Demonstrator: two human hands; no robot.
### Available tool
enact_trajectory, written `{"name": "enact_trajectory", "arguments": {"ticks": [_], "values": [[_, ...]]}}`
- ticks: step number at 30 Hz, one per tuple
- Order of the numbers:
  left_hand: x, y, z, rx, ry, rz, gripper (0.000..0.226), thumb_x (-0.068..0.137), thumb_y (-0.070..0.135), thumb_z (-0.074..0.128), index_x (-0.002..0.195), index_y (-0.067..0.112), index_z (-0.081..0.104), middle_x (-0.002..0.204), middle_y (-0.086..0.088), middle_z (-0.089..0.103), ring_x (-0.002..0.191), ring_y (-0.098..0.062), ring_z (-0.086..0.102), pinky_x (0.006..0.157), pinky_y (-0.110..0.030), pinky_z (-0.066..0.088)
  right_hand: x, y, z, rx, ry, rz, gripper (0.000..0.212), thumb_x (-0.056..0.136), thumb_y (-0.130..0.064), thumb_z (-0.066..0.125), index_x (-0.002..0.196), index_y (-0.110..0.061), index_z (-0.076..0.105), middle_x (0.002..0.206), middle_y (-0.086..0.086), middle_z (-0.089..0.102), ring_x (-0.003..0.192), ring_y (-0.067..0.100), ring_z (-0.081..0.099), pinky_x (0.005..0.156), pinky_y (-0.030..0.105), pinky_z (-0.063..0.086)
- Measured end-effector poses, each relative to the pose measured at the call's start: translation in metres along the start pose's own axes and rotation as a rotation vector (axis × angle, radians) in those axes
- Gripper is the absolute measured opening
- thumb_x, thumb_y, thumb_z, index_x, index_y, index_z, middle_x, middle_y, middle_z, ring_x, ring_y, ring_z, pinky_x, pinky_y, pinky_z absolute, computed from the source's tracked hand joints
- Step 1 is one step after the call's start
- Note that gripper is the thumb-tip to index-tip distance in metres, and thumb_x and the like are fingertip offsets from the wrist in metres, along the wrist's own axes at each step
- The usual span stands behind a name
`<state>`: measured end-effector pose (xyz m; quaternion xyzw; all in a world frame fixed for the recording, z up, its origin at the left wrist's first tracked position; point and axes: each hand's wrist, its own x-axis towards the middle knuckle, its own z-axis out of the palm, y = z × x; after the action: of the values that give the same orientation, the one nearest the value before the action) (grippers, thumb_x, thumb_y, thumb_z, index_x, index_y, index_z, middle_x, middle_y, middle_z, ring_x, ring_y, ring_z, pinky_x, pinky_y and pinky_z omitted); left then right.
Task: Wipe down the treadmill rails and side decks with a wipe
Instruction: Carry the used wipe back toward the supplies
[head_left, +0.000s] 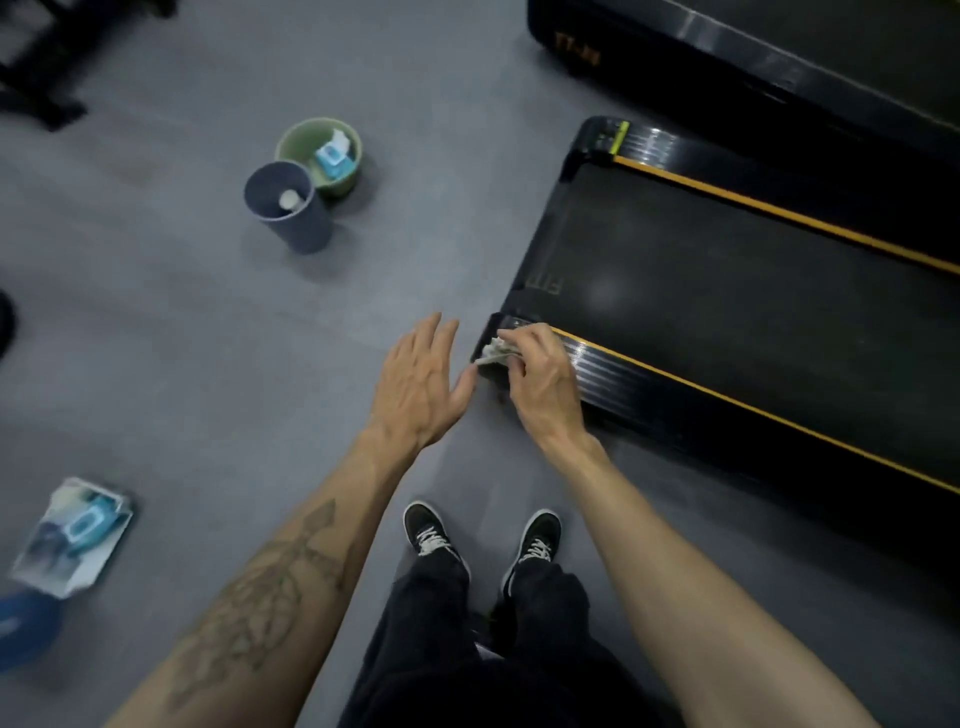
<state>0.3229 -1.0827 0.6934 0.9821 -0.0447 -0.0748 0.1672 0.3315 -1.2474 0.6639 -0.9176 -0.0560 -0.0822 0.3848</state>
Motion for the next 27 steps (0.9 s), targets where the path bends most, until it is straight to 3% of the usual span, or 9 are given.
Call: {"name": "enact_trajectory", "arguments": {"ticks": [8, 13, 20, 27], "values": [[-0.011, -0.104, -0.055, -0.026, 0.11, -0.108, 0.074, 0.092, 0.053, 0.034, 0.148, 0.007, 0.046, 0.155, -0.019, 0.045, 0.137, -0.038, 0.047, 0.114, -0.048, 0.037, 0.036, -0.089, 0.075, -0.015, -0.074, -0.142, 0.028, 0.089, 0.01, 0.063, 0.112, -0.004, 0.072, 0.104, 0.011, 0.065, 0.097, 0.033, 0.063, 0.085, 0.043, 0.055], [-0.01, -0.161, -0.082, -0.027, 0.163, -0.155, 0.065, 0.097, 0.044, 0.05, 0.149, 0.006, 0.045, 0.156, -0.019, 0.043, 0.141, -0.037, 0.043, 0.116, -0.047, 0.034, 0.059, -0.13, 0.117, -0.025, -0.099, -0.205, 0.03, 0.087, 0.01, 0.066, 0.112, -0.004, 0.072, 0.103, 0.01, 0.065, 0.093, 0.031, 0.064, 0.081, 0.039, 0.053], [-0.002, -0.218, -0.101, -0.044, 0.151, -0.226, 0.065, 0.099, 0.04, 0.057, 0.154, 0.009, 0.04, 0.162, -0.016, 0.036, 0.149, -0.034, 0.035, 0.122, -0.047, 0.028, 0.09, -0.167, 0.165, -0.012, -0.138, -0.264, 0.026, 0.088, 0.008, 0.065, 0.109, -0.005, 0.072, 0.102, 0.01, 0.065, 0.092, 0.03, 0.064, 0.078, 0.04, 0.055], [0.042, -0.257, -0.116, -0.048, 0.152, -0.286, 0.064, 0.098, 0.037, 0.059, 0.152, 0.008, 0.042, 0.16, -0.017, 0.039, 0.146, -0.035, 0.038, 0.119, -0.049, 0.031, 0.148, -0.187, 0.213, 0.035, -0.194, -0.295, 0.026, 0.089, 0.008, 0.064, 0.111, -0.005, 0.071, 0.102, 0.01, 0.064, 0.089, 0.03, 0.064, 0.075, 0.043, 0.056]]}}
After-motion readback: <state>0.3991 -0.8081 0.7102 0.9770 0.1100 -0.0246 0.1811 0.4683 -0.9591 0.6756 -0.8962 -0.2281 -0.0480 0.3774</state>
